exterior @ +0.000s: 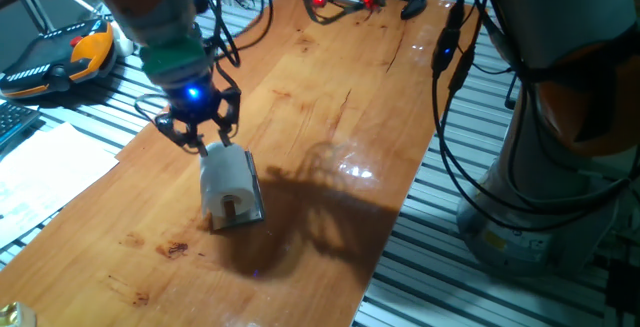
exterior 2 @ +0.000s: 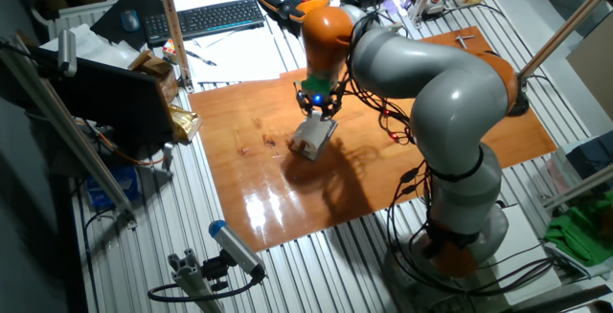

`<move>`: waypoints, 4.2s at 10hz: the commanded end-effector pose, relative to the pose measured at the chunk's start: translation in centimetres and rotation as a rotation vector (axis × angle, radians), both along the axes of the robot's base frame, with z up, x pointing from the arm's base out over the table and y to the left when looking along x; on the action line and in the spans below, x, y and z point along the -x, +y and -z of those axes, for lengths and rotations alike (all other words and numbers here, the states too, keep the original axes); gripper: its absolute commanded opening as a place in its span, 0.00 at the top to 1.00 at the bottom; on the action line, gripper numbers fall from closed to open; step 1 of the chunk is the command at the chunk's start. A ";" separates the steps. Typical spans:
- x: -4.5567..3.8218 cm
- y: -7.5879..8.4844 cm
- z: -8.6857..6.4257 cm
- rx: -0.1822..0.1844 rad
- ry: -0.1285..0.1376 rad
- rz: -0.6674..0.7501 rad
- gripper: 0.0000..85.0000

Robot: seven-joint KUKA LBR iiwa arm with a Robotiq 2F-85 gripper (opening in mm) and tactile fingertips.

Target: Take the roll of paper down from the shelf

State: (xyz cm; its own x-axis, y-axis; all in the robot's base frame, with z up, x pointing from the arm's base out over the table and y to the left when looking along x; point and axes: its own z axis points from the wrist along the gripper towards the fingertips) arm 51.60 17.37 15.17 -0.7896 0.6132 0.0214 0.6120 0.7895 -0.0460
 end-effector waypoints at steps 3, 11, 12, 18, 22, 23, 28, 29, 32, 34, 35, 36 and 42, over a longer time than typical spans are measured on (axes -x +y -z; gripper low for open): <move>0.26 0.4 1.7 -0.002 -0.034 0.030 0.08; -0.22 -0.1 4.0 -0.036 -0.076 -0.024 0.54; -0.28 -0.2 4.0 -0.050 -0.079 -0.031 0.67; -1.01 -1.2 2.2 -0.058 -0.066 -0.095 0.99; -2.10 -2.6 1.6 -0.067 -0.069 -0.113 0.99; -2.48 -3.0 1.4 -0.062 -0.075 -0.113 0.99; -5.84 -7.2 -0.3 -0.044 -0.102 -0.111 0.99; -6.56 -8.5 -0.7 -0.041 -0.110 -0.108 0.99; -8.53 -12.8 -0.9 -0.067 -0.122 -0.128 0.99; -8.87 -14.7 0.6 -0.027 -0.181 -0.181 0.99; -8.94 -16.2 0.7 -0.039 -0.163 -0.235 0.99; -8.81 -16.6 0.3 -0.054 -0.125 -0.261 0.97; -8.34 -16.1 -1.1 -0.078 -0.024 -0.327 0.29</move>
